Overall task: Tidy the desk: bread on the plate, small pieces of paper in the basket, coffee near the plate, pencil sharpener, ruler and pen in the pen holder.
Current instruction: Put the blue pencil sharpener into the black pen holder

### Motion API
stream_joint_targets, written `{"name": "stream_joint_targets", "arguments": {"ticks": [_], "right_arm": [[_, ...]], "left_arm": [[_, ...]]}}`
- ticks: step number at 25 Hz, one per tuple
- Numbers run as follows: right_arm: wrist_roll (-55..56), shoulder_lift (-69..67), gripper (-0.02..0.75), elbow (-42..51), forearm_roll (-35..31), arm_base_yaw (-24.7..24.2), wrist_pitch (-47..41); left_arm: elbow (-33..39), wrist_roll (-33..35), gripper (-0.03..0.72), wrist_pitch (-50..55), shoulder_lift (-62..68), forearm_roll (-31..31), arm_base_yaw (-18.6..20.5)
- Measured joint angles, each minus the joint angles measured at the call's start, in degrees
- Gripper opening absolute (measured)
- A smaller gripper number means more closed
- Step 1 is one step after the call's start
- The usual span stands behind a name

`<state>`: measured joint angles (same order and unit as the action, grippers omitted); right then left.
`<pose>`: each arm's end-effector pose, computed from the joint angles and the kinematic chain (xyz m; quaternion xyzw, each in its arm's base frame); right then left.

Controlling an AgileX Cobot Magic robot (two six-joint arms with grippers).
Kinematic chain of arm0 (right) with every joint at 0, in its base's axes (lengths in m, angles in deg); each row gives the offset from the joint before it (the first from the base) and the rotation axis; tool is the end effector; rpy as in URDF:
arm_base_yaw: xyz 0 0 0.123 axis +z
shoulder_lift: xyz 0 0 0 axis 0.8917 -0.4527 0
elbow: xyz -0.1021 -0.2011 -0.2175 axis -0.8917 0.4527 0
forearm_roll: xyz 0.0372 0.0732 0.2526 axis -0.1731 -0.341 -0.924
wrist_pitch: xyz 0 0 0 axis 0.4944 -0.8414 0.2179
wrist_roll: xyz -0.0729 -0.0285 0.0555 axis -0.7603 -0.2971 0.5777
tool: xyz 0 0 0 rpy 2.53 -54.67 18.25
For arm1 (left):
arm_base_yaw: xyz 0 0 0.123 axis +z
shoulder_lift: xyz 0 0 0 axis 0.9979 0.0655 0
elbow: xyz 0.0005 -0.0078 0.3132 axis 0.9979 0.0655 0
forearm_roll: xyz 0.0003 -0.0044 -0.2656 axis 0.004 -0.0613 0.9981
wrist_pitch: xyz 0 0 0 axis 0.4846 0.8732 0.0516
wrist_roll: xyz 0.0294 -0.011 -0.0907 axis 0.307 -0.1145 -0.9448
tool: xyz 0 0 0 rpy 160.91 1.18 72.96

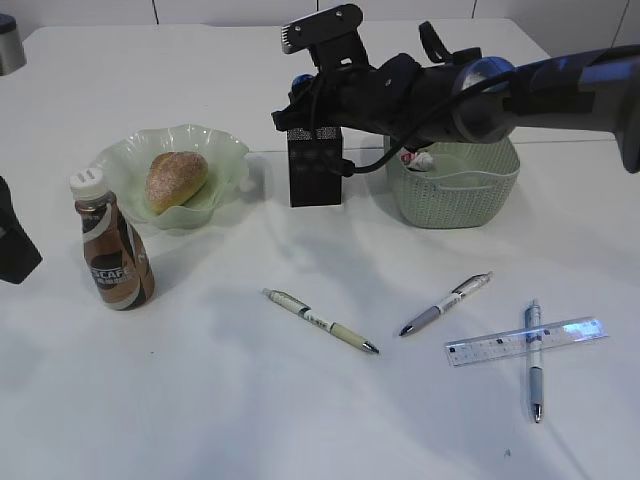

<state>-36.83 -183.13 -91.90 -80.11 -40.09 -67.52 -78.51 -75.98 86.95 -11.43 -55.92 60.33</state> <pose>0.5341 0.2202 0.2072 -0.2078 0.7933 0.0453 0.5705 0.2189 -0.1087 0.3456 0.2292 0.9573 -0.0486 0.1695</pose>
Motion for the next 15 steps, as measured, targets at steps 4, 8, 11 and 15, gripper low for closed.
{"name": "stream_joint_targets", "arguments": {"ticks": [4,8,11,15], "right_arm": [[0.0,0.0,0.341,0.0,0.0,-0.1,0.0],[0.0,0.0,0.344,0.0,0.0,-0.2,0.0],[0.0,0.0,0.350,0.0,0.0,-0.2,0.0],[0.0,0.0,0.361,0.0,0.0,-0.2,-0.1]], "left_arm": [[0.0,0.0,0.250,0.0,0.0,0.0,0.0],[0.0,0.0,0.250,0.0,0.0,0.0,0.0],[0.0,0.0,0.250,0.0,0.0,0.0,0.0],[0.0,0.0,0.250,0.0,0.0,0.0,0.0]]}}
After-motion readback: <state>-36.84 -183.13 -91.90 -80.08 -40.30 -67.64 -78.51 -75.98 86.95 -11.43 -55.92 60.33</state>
